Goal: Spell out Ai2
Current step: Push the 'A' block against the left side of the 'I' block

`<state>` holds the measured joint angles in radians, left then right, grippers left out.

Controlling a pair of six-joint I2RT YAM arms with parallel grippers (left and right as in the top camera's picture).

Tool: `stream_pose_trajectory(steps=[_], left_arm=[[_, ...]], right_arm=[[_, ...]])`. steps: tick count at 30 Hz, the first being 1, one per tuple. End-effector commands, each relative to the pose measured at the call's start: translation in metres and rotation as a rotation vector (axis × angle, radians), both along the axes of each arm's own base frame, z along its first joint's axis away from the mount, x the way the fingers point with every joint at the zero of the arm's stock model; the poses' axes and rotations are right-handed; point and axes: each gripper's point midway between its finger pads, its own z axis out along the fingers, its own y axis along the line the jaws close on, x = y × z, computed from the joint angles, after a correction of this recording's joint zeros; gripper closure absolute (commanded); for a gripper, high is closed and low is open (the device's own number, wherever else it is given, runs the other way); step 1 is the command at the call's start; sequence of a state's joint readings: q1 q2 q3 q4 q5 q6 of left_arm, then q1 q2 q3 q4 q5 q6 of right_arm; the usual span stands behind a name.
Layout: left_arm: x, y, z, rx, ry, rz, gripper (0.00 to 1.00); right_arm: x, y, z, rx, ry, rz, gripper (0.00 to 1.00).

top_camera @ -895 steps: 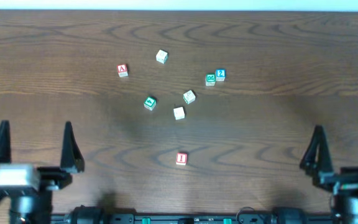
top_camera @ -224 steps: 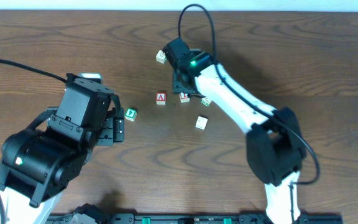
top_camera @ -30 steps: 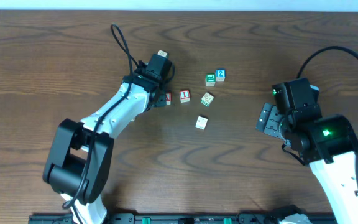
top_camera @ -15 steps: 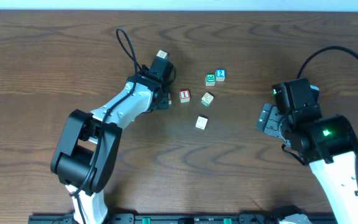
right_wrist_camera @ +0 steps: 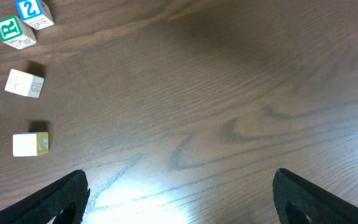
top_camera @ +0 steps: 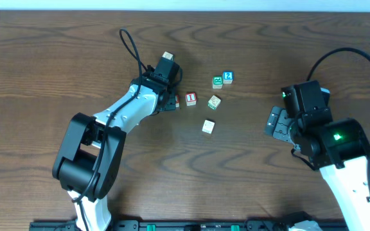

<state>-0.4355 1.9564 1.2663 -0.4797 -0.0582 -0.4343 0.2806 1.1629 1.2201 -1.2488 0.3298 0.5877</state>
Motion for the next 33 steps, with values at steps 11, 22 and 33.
stream_pose_trajectory(steps=[11,22,33], left_arm=[[0.000,-0.010,-0.005,-0.068,0.013,0.023,0.46],[0.003,-0.022,-0.002,-0.090,-0.010,0.019,0.45],[0.010,-0.027,0.001,-0.105,-0.045,0.017,0.45]], right_arm=[[-0.001,-0.004,0.000,-0.011,-0.001,-0.009,0.06],[-0.001,-0.004,0.000,-0.011,-0.001,-0.009,0.06],[-0.001,-0.004,0.000,-0.011,-0.001,-0.009,0.06]])
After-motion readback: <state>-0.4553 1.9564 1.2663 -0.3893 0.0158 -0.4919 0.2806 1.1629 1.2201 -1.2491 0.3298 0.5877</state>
